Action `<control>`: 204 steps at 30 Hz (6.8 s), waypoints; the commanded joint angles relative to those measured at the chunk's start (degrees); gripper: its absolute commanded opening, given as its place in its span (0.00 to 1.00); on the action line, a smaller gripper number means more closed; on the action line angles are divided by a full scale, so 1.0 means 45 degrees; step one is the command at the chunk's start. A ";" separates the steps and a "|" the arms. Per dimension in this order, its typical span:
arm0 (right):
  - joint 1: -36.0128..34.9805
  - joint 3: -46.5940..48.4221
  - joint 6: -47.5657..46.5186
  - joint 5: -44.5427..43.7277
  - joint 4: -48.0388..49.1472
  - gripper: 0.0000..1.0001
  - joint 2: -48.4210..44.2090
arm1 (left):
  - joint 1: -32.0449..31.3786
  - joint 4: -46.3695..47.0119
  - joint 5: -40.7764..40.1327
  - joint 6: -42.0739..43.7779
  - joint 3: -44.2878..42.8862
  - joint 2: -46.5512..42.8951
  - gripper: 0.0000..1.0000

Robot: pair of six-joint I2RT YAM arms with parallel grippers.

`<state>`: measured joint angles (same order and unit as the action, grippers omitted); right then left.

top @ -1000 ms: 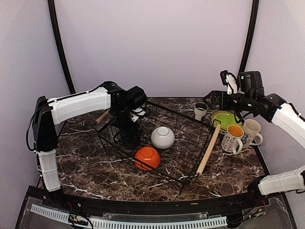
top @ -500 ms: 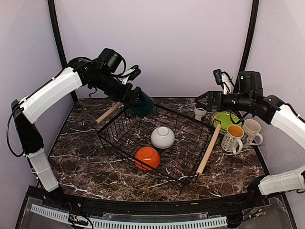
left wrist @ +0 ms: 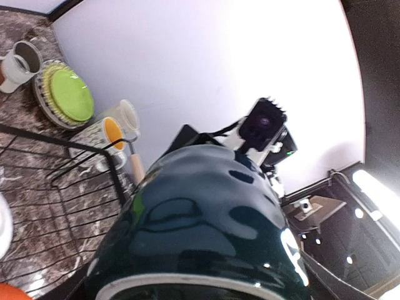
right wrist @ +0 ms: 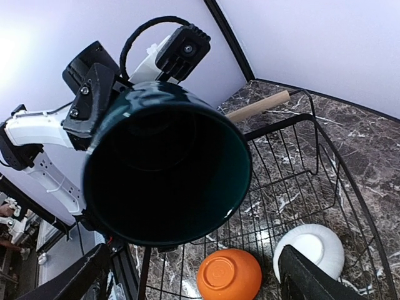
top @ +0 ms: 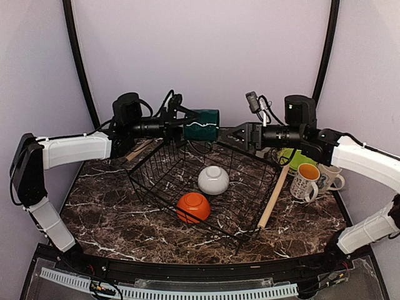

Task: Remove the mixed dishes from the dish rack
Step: Pass from the left arm to the right, then place the cup at the center of the board, then adjust the bowl on the dish rack.

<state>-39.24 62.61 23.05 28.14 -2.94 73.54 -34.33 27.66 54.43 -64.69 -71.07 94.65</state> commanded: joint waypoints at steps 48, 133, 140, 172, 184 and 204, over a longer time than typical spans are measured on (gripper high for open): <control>-0.2839 0.0241 0.0945 -0.0194 0.5430 0.00 0.1006 | -0.0628 0.5151 0.0350 -0.3655 0.1654 -0.1043 0.43; 0.3259 1.5355 -0.6040 -0.4328 -1.2034 0.11 1.4700 | -0.0514 -1.3819 -0.5794 1.2585 -0.2954 0.0536 0.99; 0.3311 1.5561 -0.5716 -0.4653 -1.2075 0.24 1.4949 | -0.1446 -1.4577 -0.6987 1.3039 -0.3328 0.1110 0.99; 0.2027 1.1775 -0.2634 -0.5207 -1.1320 0.98 0.7641 | -0.3308 -1.6370 -0.8120 1.3324 -0.4282 0.3927 0.96; 0.0292 0.7698 -0.0778 -0.3266 -0.9352 0.99 0.4991 | -0.3309 -1.6555 -0.8118 1.3267 -0.4292 0.4540 0.83; -0.0280 0.4903 0.1847 -0.2479 -0.7054 0.99 0.5442 | -0.2089 -1.5970 -0.6765 1.2961 -0.4180 0.3254 0.74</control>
<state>-39.90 86.37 26.72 16.78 -38.92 96.01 -45.56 -44.38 20.80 -5.58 -90.70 114.65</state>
